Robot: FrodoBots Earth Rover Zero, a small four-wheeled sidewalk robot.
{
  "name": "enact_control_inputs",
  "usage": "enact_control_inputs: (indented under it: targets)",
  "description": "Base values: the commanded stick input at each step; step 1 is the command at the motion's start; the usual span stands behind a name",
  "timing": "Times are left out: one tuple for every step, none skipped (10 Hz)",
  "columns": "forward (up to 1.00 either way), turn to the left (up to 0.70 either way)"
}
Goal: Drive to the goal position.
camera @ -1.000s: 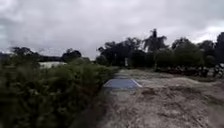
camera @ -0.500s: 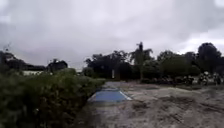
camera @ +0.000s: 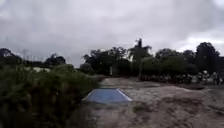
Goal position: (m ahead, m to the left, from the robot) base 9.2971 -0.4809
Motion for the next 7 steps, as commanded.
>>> enact_control_inputs:
  targets:
    - [0.5, 0.0]
    - [0.5, 0.0]
    - [0.5, 0.0]
    - [0.5, 0.0]
    - [0.5, 0.0]
    - [0.5, 0.0]
    - [0.5, 0.0]
